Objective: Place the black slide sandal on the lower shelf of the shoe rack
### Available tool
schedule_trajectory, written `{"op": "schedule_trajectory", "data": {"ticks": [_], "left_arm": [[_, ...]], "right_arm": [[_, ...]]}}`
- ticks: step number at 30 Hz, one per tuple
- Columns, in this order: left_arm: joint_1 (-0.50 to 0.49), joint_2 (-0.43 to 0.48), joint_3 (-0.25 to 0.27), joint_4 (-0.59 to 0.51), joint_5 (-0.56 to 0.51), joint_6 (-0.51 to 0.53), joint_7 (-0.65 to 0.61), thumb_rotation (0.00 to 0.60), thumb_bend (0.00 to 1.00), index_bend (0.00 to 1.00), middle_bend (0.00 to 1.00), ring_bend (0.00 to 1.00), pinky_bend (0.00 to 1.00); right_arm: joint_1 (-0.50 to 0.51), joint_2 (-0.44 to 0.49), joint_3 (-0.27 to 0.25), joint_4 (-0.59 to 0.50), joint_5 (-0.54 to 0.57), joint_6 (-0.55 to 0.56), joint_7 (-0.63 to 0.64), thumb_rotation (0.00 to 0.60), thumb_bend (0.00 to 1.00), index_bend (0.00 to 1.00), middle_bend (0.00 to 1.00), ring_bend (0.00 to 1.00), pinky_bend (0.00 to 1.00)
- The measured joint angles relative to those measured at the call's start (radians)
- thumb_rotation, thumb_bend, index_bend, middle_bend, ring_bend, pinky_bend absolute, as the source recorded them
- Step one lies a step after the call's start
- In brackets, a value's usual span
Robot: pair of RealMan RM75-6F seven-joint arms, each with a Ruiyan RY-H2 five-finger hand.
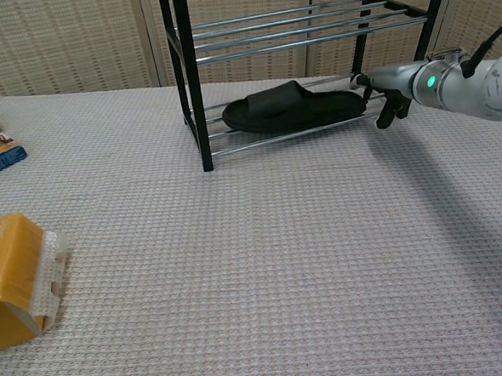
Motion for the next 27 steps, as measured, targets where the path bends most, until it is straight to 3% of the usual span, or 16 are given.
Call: {"op": "schedule_trajectory", "data": {"ticks": [11,23,27], "left_arm": [[0.002,-0.005,-0.001,0.012,-0.002,0.0,-0.014,0.6,0.24,0.09,0.0,0.0,0.17],[0.002,-0.01,0.001,0.024,-0.001,-0.005,-0.028,0.6,0.24,0.09,0.0,0.0,0.17],[0.001,-0.01,0.001,0.024,0.0,-0.007,-0.027,0.6,0.24,0.09,0.0,0.0,0.17]], "right_arm": [[-0.008,0.012,-0.015,-0.047,-0.043,0.006,0.017,0.6,0.49,0.0,0.14,0.03,0.16],[-0.066,0.131,-0.057,-0.323,-0.21,0.081,0.075,0.6,0.49,0.0,0.14,0.03,0.16],[-0.08,0.167,-0.054,-0.369,-0.252,0.121,0.11,0.6,0.49,0.0,0.15,0.04,0.16]]}}
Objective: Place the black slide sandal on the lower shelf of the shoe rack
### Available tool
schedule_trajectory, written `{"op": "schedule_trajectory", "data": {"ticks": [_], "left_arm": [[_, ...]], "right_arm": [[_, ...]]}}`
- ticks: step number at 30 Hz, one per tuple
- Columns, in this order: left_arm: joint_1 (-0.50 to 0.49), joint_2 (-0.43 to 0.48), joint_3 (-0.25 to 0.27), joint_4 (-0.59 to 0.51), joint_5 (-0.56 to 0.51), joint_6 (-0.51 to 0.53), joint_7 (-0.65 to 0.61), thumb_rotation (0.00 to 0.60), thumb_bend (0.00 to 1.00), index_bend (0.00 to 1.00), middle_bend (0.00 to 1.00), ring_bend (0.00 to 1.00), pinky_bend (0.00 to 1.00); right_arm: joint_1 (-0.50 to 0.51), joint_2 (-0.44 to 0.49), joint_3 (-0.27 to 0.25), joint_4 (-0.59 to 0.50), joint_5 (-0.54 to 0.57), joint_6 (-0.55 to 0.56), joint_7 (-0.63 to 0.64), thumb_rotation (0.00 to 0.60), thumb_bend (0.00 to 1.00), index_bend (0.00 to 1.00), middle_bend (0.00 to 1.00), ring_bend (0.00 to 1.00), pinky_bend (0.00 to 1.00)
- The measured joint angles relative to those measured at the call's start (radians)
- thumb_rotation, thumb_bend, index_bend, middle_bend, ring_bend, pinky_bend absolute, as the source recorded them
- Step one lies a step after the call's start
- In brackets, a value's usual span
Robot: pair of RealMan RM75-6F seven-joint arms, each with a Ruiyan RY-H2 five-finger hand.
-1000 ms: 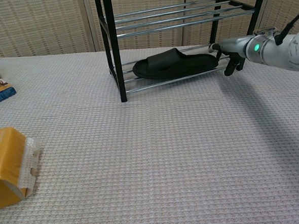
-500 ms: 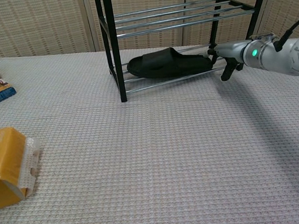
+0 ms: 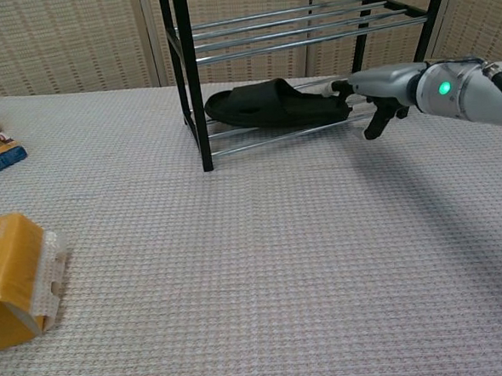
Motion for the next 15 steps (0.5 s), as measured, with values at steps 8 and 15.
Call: {"op": "schedule_trajectory", "data": {"ticks": [8,15], "left_arm": [[-0.001,0.002,0.0,-0.009,-0.003,-0.003,0.013,0.6,0.24,0.09,0.0,0.0,0.17],[0.004,0.007,0.001,-0.014,-0.014,-0.003,0.018,0.6,0.24,0.09,0.0,0.0,0.17]], "right_arm": [[0.029,-0.043,0.015,0.104,0.031,-0.017,-0.006,0.6,0.49,0.0,0.15,0.04,0.16],[0.072,-0.128,0.016,0.25,0.085,-0.075,-0.036,0.6,0.5,0.0,0.15,0.04,0.16]]}}
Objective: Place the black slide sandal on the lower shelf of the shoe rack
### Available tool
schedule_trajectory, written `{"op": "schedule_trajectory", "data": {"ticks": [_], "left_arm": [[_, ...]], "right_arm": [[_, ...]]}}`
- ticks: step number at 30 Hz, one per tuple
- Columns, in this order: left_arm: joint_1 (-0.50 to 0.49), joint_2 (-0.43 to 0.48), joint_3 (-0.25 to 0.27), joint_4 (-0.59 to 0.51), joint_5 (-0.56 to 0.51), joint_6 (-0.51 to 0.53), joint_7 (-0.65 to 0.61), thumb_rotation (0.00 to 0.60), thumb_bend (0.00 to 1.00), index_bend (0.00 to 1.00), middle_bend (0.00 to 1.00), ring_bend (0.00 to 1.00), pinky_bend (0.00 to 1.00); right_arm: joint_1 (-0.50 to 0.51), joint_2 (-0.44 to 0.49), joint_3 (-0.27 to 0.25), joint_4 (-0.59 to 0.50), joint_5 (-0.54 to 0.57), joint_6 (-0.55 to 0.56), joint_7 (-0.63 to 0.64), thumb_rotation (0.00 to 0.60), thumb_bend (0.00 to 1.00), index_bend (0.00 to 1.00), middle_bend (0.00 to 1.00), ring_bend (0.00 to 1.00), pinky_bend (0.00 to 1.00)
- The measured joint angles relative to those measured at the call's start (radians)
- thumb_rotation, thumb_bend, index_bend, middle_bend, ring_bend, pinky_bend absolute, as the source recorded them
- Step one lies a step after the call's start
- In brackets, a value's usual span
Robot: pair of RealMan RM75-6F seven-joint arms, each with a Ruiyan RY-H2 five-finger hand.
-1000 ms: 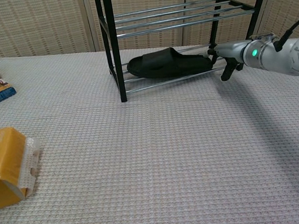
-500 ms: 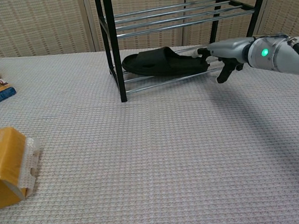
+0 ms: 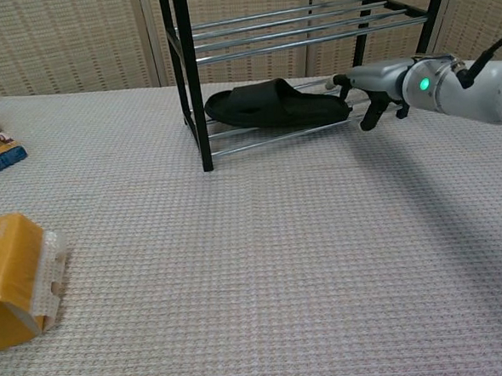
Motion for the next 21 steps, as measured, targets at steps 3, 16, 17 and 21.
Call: {"op": "schedule_trajectory", "data": {"ticks": [3,16,17,21], "left_arm": [[0.003,0.001,0.0,0.002,-0.005,0.001,-0.002,0.6,0.24,0.09,0.0,0.0,0.17],[0.001,-0.007,0.001,0.007,0.008,0.002,-0.006,0.6,0.24,0.09,0.0,0.0,0.17],[0.001,-0.007,0.002,0.007,0.008,0.001,-0.006,0.6,0.24,0.09,0.0,0.0,0.17],[0.0,-0.008,0.002,0.007,0.008,0.0,-0.006,0.6,0.24,0.09,0.0,0.0,0.17]], "right_arm": [[0.01,-0.025,-0.007,0.033,0.006,-0.022,-0.009,0.6,0.5,0.0,0.15,0.04,0.16],[-0.042,0.026,-0.039,-0.081,-0.086,0.011,0.039,0.6,0.5,0.0,0.16,0.06,0.16],[-0.048,0.034,-0.042,-0.097,-0.098,0.016,0.046,0.6,0.5,0.0,0.16,0.06,0.16],[-0.069,0.054,-0.056,-0.139,-0.136,0.025,0.069,0.6,0.5,0.0,0.16,0.06,0.16]]}}
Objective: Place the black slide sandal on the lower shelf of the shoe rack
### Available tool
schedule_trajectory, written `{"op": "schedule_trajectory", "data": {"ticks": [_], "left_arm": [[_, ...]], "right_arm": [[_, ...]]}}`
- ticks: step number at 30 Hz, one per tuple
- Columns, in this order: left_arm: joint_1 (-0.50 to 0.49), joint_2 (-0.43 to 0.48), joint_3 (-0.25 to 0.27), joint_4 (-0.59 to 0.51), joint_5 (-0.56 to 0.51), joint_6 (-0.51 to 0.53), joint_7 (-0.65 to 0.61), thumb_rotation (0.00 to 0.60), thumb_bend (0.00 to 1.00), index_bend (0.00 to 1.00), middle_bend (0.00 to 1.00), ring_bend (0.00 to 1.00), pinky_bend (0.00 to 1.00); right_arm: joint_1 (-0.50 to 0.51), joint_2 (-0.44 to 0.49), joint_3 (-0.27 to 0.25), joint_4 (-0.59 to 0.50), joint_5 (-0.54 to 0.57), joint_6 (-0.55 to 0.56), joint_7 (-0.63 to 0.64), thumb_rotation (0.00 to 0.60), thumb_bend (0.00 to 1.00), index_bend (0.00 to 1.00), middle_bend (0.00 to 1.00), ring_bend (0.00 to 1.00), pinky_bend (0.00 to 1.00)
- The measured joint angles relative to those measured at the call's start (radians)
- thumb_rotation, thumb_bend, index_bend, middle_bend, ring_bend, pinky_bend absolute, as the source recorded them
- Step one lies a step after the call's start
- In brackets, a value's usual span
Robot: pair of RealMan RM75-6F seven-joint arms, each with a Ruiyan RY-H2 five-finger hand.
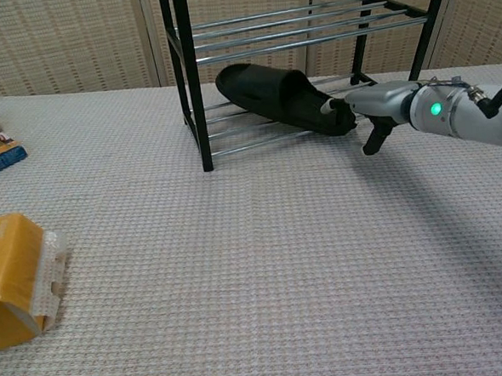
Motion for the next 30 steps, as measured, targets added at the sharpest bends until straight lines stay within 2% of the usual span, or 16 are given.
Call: {"op": "schedule_trajectory", "data": {"ticks": [12,30], "left_arm": [[0.001,0.002,0.0,-0.006,-0.002,0.001,0.007,0.6,0.24,0.09,0.0,0.0,0.17],[0.004,0.002,0.0,-0.003,-0.005,0.0,0.005,0.6,0.24,0.09,0.0,0.0,0.17]], "right_arm": [[-0.011,0.003,0.002,-0.045,-0.086,0.014,0.064,0.6,0.5,0.0,0.16,0.06,0.16],[0.0,-0.005,0.017,0.001,-0.052,0.006,0.045,0.6,0.5,0.0,0.17,0.06,0.16]]}}
